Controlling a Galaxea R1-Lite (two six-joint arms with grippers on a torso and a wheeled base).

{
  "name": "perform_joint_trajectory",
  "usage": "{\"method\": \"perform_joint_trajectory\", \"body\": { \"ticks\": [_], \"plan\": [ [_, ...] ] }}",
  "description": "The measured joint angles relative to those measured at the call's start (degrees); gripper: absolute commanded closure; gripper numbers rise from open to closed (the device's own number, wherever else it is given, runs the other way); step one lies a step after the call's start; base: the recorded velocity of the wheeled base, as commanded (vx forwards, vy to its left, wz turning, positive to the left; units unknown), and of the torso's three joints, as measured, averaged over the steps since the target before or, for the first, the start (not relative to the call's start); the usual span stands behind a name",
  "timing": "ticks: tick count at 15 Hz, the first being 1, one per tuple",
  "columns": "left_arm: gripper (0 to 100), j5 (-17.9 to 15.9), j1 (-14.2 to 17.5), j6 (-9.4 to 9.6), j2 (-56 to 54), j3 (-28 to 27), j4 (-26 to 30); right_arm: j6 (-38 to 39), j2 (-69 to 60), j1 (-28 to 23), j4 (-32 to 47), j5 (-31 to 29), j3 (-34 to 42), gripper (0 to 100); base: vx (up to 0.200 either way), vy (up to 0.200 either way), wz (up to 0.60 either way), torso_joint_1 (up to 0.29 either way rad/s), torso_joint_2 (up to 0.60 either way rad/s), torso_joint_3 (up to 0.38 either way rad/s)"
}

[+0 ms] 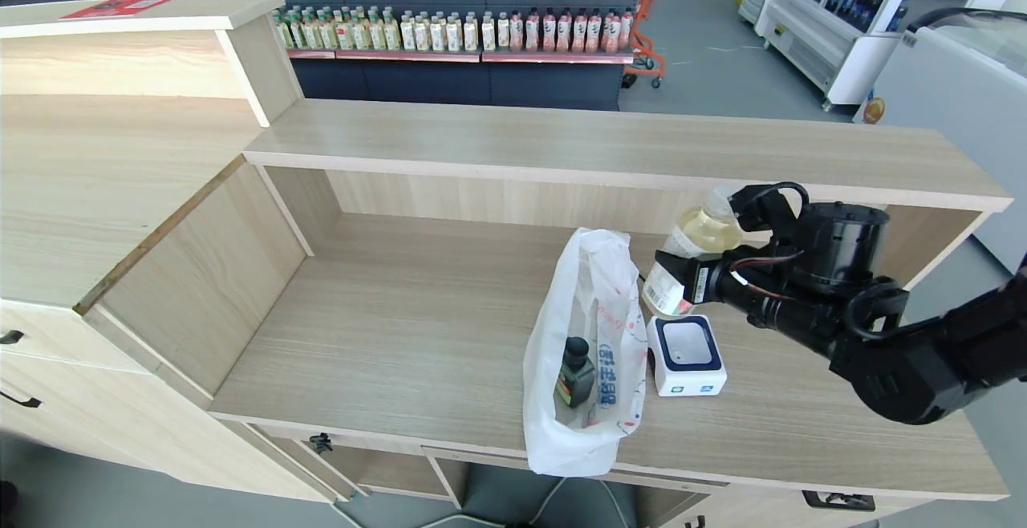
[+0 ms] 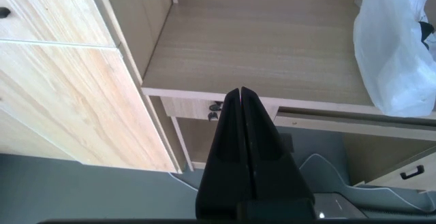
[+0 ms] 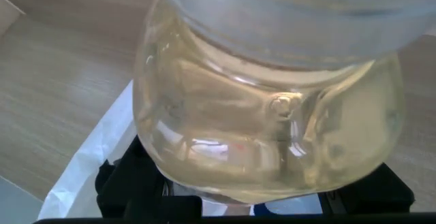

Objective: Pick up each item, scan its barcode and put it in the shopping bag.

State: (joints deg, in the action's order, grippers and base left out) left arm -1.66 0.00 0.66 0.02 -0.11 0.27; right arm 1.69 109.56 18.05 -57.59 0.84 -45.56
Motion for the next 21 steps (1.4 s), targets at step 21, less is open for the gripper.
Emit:
{"method": "perform_joint_trajectory", "body": {
  "ticks": [21],
  "plan": [
    [100,0.0,0.0,0.02,0.0,0.0,0.0,-12.5,30.3,4.8,-8.6,2.2,-24.0,100,0.000,0.000,0.00,0.000,0.00,0.000]
  ]
}}
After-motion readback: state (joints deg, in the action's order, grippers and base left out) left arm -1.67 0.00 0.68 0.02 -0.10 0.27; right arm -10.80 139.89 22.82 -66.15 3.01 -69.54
